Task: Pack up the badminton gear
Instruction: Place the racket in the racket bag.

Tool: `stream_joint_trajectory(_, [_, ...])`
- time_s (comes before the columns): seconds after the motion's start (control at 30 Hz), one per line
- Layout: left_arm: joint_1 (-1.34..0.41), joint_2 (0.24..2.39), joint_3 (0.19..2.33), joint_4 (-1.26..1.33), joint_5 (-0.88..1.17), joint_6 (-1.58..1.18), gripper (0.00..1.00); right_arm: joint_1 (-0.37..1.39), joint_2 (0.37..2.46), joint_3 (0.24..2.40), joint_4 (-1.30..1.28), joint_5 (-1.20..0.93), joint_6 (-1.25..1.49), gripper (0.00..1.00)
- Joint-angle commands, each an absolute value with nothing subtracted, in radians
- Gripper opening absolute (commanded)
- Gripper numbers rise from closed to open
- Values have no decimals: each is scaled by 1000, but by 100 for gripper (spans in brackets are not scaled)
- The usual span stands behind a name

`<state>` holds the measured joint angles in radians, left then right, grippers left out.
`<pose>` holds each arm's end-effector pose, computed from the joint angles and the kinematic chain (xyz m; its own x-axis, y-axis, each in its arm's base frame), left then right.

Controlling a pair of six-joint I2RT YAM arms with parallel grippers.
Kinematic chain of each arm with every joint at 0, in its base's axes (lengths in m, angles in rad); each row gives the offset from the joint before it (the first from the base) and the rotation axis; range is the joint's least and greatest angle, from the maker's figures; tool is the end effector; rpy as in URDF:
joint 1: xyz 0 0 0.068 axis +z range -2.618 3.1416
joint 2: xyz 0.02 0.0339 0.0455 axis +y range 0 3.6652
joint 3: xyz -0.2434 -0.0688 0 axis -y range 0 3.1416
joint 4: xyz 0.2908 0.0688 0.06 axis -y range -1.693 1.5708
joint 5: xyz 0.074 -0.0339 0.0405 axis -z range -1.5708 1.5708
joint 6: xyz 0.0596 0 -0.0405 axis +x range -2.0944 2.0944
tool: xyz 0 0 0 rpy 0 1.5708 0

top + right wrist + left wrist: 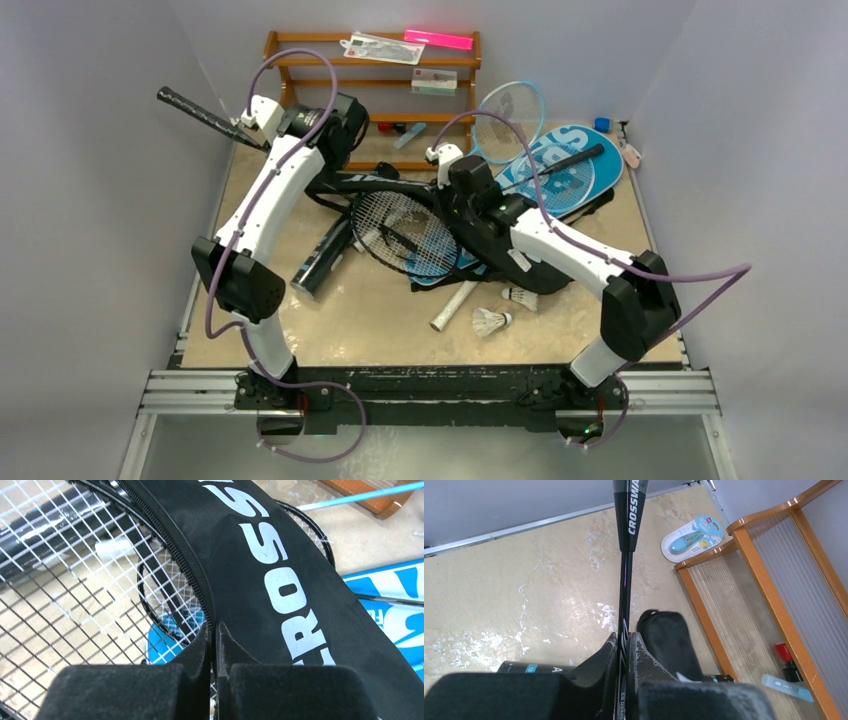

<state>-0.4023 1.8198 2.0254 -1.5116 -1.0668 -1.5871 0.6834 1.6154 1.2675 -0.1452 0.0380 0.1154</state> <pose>0.3695 -0.1005 0.3683 0.0363 -0.5402 -0.8408 -0.8876 0.3691 -0.2755 0.3444 0.2775 0.2507 -0.4343 -0.2053 -0.8771 -0.5587 0.8251 0.0836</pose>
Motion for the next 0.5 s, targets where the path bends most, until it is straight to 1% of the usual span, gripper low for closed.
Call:
stream_joint_trajectory(0.0, [-405, 1838, 2022, -1486, -1128, -1653, 0, 690, 1527, 1236, -113, 55, 103, 0])
stream_joint_trajectory(0.2, [-405, 1857, 2034, -1488, -1080, -1683, 0, 695, 1534, 1244, -100, -49, 129, 0])
stream_joint_trajectory(0.47, [-405, 1888, 2036, -1488, -1031, -1689, 0, 713, 1575, 1275, -65, -112, 136, 0])
